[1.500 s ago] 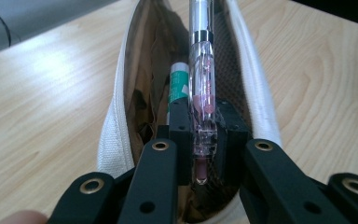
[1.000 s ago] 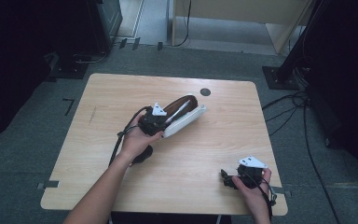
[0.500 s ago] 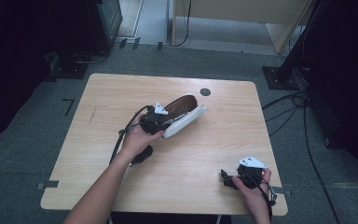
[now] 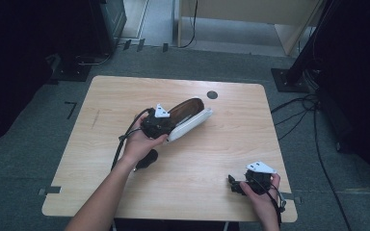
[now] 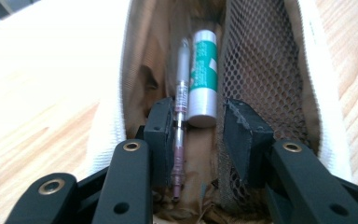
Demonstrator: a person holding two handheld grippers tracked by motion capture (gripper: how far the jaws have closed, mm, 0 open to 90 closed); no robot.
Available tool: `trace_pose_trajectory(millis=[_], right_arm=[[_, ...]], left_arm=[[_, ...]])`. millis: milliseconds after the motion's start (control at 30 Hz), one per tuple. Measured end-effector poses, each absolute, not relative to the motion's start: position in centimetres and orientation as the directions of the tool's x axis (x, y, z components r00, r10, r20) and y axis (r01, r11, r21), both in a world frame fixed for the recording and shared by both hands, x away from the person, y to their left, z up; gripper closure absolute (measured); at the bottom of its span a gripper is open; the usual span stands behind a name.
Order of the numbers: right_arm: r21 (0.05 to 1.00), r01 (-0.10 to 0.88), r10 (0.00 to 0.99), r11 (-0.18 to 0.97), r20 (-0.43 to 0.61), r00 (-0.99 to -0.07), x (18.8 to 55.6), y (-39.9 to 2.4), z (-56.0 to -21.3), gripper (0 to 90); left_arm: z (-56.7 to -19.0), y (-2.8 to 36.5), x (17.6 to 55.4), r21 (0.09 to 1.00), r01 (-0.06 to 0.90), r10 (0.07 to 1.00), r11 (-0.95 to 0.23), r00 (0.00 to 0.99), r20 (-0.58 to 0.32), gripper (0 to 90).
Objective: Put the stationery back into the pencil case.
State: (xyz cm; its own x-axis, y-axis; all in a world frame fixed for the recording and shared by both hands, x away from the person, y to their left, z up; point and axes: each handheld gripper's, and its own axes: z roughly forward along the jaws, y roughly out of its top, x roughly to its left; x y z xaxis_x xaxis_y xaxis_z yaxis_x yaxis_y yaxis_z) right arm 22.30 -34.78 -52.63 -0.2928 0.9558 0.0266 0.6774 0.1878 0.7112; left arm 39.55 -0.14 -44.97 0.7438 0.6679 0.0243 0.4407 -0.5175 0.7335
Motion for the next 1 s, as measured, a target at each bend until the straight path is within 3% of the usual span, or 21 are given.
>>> trace_pose_trajectory(millis=[500,633,1000], right_arm=[[0.713,0.675,0.956,0.189,0.024,-0.292,22.4,-34.8,-52.7,0.0],[0.713,0.676,0.956,0.186,0.027,-0.291,22.4,-34.7,-52.6,0.0],[0.711,0.678,0.956,0.188,0.027,-0.293,22.4,-34.7,-52.6,0.0]], left_arm=[[-41.4,2.7,37.8,0.824,0.397,0.706,-0.404,0.708,0.006,63.3],[-40.9,3.6,37.0,0.835,0.389,0.700,-0.390,0.714,-0.006,68.0],[-42.2,7.2,34.4,0.820,0.444,0.721,-0.362,0.691,-0.056,67.3]])
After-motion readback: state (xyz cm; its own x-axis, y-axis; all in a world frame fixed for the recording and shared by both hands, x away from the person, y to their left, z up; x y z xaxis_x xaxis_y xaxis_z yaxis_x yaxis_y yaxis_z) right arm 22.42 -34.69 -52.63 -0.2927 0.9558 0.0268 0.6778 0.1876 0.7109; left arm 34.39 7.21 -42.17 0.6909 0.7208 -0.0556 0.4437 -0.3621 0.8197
